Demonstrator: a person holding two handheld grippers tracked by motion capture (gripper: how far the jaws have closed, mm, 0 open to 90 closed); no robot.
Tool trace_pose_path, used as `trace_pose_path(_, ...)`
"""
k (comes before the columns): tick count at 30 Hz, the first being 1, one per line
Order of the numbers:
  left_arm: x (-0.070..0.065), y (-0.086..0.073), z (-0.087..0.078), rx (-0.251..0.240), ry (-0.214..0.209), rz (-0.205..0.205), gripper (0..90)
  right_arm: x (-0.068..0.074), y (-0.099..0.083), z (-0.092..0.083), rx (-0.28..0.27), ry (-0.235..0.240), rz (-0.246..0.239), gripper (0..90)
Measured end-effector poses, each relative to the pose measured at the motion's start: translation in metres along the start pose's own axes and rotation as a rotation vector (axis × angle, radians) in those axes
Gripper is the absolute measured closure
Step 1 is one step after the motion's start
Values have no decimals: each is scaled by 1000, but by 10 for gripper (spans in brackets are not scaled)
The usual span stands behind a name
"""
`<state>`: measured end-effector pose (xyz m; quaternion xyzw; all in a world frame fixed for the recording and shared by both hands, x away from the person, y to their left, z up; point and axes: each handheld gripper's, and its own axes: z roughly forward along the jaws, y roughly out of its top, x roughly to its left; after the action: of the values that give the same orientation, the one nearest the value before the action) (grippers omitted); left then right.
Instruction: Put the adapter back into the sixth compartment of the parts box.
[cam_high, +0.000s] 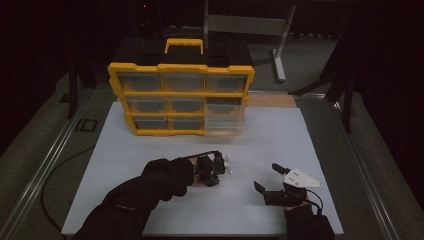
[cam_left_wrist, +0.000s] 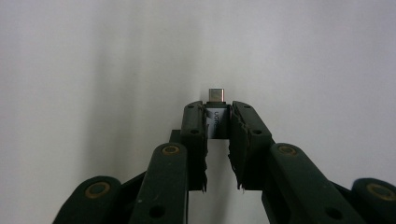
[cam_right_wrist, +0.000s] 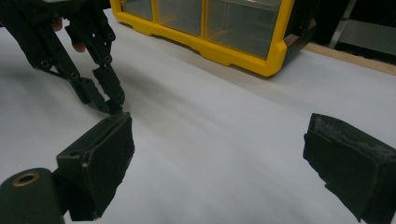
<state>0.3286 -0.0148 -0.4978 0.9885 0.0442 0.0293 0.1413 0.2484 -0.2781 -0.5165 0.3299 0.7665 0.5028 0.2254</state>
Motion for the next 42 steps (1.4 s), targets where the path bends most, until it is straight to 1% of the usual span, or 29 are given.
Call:
trace_pose_path(1, 0, 0, -1, 4, -13, -2, 776, 0, 0, 0, 0, 0, 0, 84)
trace_pose_path(3, -1, 0, -2, -4, -14, 0, 776, 0, 0, 0, 0, -1, 0, 84)
trace_pose_path(4, -2, 0, -4, 2, -24, 12, 776, 0, 0, 0, -1, 1, 2, 84)
trace_pose_path(5, -3, 0, -5, -3, -22, 5, 776, 0, 0, 0, -1, 2, 1, 84)
trace_pose_path(6, -3, 0, -6, 1, -32, 12, 776, 0, 0, 0, 0, 2, 1, 84)
trace_pose_path(8, -3, 1, -7, -4, -27, 15, 776, 0, 0, 0, 0, 2, 0, 84)
trace_pose_path(12, -4, 0, -11, -16, -37, 10, 776, 0, 0, 0, -2, 2, 2, 84)
trace_pose_path(13, -4, 0, -13, -15, -34, 17, 776, 0, 0, 0, -2, 0, 3, 84)
trace_pose_path(17, -5, -1, -19, -26, -44, 8, 776, 0, 0, 0, -3, 1, 4, 84)
trace_pose_path(18, -5, -1, -20, -32, -38, 5, 776, 0, 0, 0, -2, 1, 1, 84)
trace_pose_path(19, -5, -1, -22, -35, -41, 0, 776, 0, 0, 0, -1, 2, 1, 84)
trace_pose_path(20, -5, -1, -23, -33, -47, 6, 776, 0, 0, 0, -1, 2, 2, 84)
trace_pose_path(21, -5, -1, -25, -37, -41, 4, 776, 0, 0, 0, -1, 2, 2, 84)
trace_pose_path(23, -5, -1, -27, -40, -45, 9, 776, 0, 0, 0, -1, 1, 2, 84)
trace_pose_path(24, -6, -1, -29, -49, -38, 0, 776, 0, 0, 0, -2, 2, 3, 84)
trace_pose_path(25, -5, -2, -30, -45, -44, 3, 776, 0, 0, 0, -2, 1, 3, 84)
trace_pose_path(27, -5, -2, -33, -57, -43, -3, 776, 0, 0, 0, -2, 2, 4, 84)
trace_pose_path(29, -6, -3, -36, -57, -42, 3, 776, 0, 0, 0, -1, 1, 2, 84)
trace_pose_path(30, -5, -3, -38, -64, -45, -3, 776, 0, 0, 0, -3, 2, 4, 84)
trace_pose_path(33, -5, -3, -41, -70, -46, -1, 776, 0, 0, 0, -2, 2, 3, 84)
trace_pose_path(34, -5, -3, -42, -69, -54, 0, 776, 0, 0, 0, -2, 3, 4, 84)
trace_pose_path(36, -5, -3, -43, -70, -47, 3, 776, 0, 0, 0, -1, 2, 2, 84)
trace_pose_path(37, -5, -3, -44, -67, -52, 4, 776, 0, 0, 0, -1, 2, 2, 84)
trace_pose_path(38, -5, -3, -45, -66, -44, 7, 776, 0, 0, 0, -2, 1, 4, 84)
trace_pose_path(39, -5, -3, -48, -74, -49, 3, 776, 0, 0, 0, -4, 0, 4, 84)
trace_pose_path(42, -5, -3, -51, -80, -46, -1, 776, 0, 0, 0, -2, 1, 4, 84)
